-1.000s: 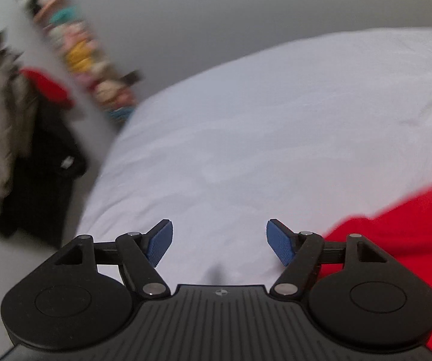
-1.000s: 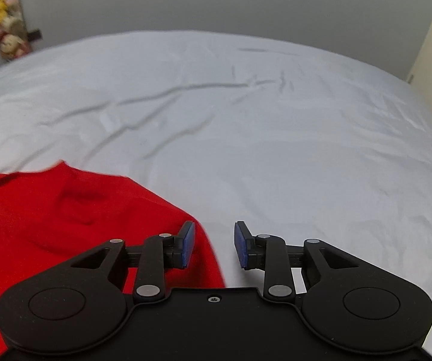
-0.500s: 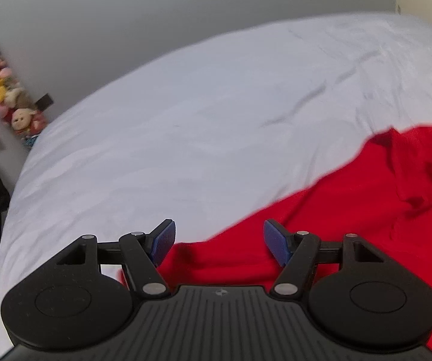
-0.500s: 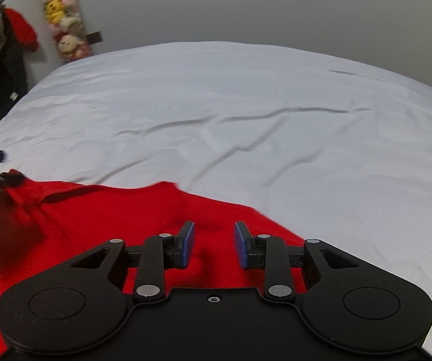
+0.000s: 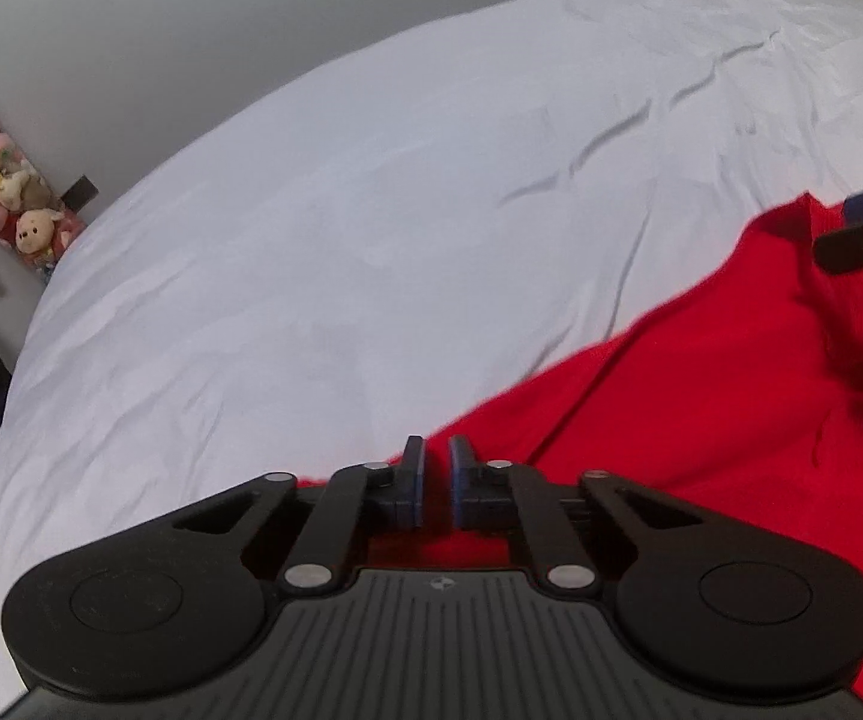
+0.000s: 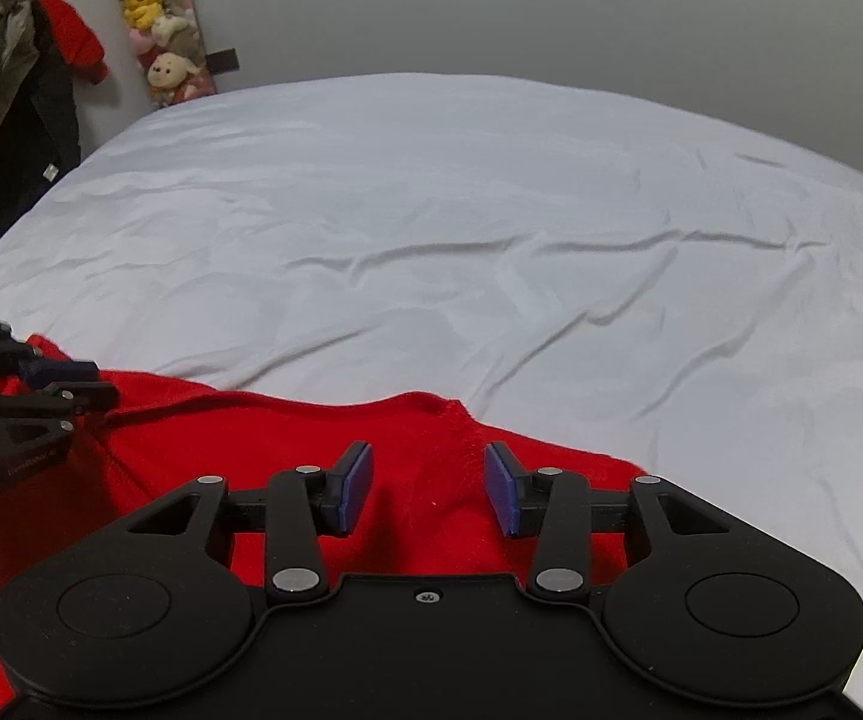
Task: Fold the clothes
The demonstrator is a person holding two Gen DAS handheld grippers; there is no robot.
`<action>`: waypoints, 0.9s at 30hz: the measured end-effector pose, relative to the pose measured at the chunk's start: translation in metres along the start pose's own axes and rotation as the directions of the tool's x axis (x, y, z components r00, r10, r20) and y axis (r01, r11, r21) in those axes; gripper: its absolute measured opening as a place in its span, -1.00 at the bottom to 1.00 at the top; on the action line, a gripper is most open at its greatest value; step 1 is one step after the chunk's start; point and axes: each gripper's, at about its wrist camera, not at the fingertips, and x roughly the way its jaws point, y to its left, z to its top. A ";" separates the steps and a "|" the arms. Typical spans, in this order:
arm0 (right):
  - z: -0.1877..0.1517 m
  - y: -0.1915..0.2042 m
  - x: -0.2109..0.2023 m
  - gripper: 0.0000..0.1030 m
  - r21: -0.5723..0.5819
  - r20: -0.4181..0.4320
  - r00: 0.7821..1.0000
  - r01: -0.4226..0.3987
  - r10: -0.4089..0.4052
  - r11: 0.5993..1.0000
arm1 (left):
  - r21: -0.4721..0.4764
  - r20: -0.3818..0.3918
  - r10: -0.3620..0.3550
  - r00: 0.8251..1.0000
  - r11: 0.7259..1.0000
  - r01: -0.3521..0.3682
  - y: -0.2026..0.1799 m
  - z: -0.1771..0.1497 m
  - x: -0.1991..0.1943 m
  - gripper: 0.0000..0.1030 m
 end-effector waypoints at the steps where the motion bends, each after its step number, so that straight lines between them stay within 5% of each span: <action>1: 0.000 0.002 0.003 -0.60 -0.011 -0.008 1.000 0.012 -0.012 1.000 | -0.014 0.005 0.005 1.000 1.000 -0.005 0.003 0.004 0.001 -0.96; 2: 0.001 0.004 0.008 -0.93 -0.037 -0.020 0.999 0.041 -0.042 0.998 | -0.029 0.010 0.009 1.000 1.000 -0.009 0.006 0.007 0.001 -0.96; 9: 0.008 -0.006 0.012 -0.95 -0.029 0.011 0.998 0.057 -0.057 0.998 | -0.005 0.012 -0.013 1.000 1.000 0.013 0.008 0.020 0.000 -0.92; 13: 0.004 -0.006 0.010 -0.78 -0.065 0.028 0.998 0.052 -0.051 0.997 | 0.099 -0.012 -0.006 1.000 0.995 0.007 -0.013 0.012 -0.009 -0.32; 15: 0.004 -0.004 0.008 -0.33 -0.074 0.040 0.998 0.049 -0.046 0.996 | 0.115 -0.027 -0.010 1.000 0.993 0.014 -0.020 0.009 -0.011 -0.32; 16: 0.004 -0.001 0.005 -0.27 -0.080 0.059 0.997 0.055 -0.051 0.995 | 0.111 -0.040 -0.018 0.999 0.994 0.023 -0.023 0.007 -0.011 -0.32; 20: 0.005 0.005 -0.001 -0.24 -0.101 0.073 0.995 0.078 -0.071 0.992 | 0.083 -0.103 -0.040 0.994 0.995 0.049 -0.027 0.003 -0.007 -0.35; 24: 0.006 0.010 0.000 -0.24 -0.128 0.058 0.992 0.119 -0.113 0.985 | 0.061 -0.135 -0.029 0.990 0.997 0.037 -0.022 0.001 0.003 -0.89; 27: 0.007 0.010 0.002 -0.24 -0.128 0.051 0.992 0.121 -0.115 0.984 | 0.021 -0.126 -0.044 0.991 0.999 0.047 -0.015 0.004 0.007 -0.95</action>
